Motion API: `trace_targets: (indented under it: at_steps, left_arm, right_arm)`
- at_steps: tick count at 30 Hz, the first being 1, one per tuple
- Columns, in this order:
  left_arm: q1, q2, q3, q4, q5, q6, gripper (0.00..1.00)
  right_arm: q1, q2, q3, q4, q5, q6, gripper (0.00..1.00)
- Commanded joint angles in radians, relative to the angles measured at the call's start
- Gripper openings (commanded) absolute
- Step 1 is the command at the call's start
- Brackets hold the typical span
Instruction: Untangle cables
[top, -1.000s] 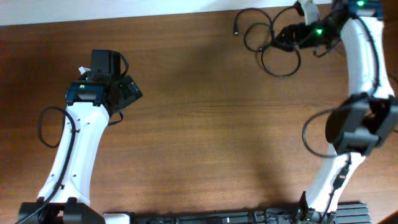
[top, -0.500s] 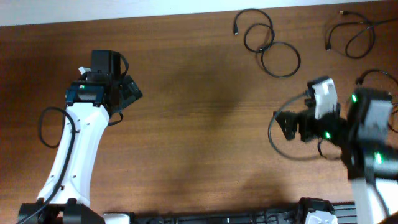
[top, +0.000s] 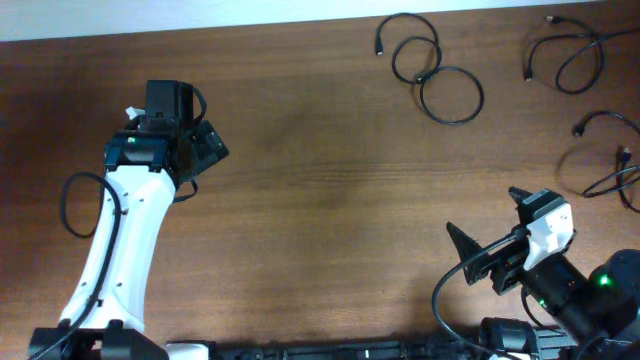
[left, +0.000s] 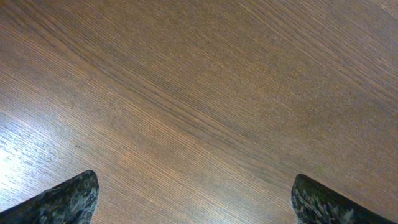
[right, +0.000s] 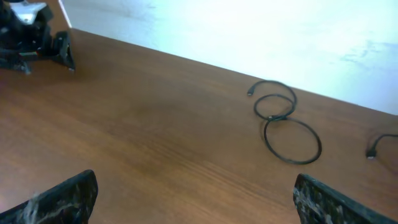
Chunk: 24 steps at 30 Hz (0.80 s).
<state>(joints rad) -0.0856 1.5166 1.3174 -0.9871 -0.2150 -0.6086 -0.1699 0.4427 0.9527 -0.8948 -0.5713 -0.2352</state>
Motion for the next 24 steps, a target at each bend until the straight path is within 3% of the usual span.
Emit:
trace_targets:
  at_steps: [1,11,12,19,24]
  left_arm:
    - [0.003,-0.01,-0.003,-0.003,-0.011,0.008,0.99]
    - [0.003,-0.01,-0.003,-0.003,-0.01,0.008,0.99]
    - [0.003,-0.01,-0.003,-0.003,-0.01,0.008,0.99]
    - [0.003,-0.01,-0.003,-0.003,-0.01,0.008,0.99]
    - [0.003,-0.01,-0.003,-0.003,-0.01,0.008,0.99]
  right_arm:
    - [0.006,-0.03,-0.033,0.087,0.072,0.008,0.99]
    - [0.006,-0.315,-0.585,0.683,0.123,0.009,0.99]
    - [0.006,-0.34,-0.625,0.692,0.043,0.006,0.99]
    - [0.006,-0.439,-0.826,0.832,0.032,-0.021,0.99]
    - [0.006,-0.439,-0.922,0.897,0.129,-0.012,0.99]
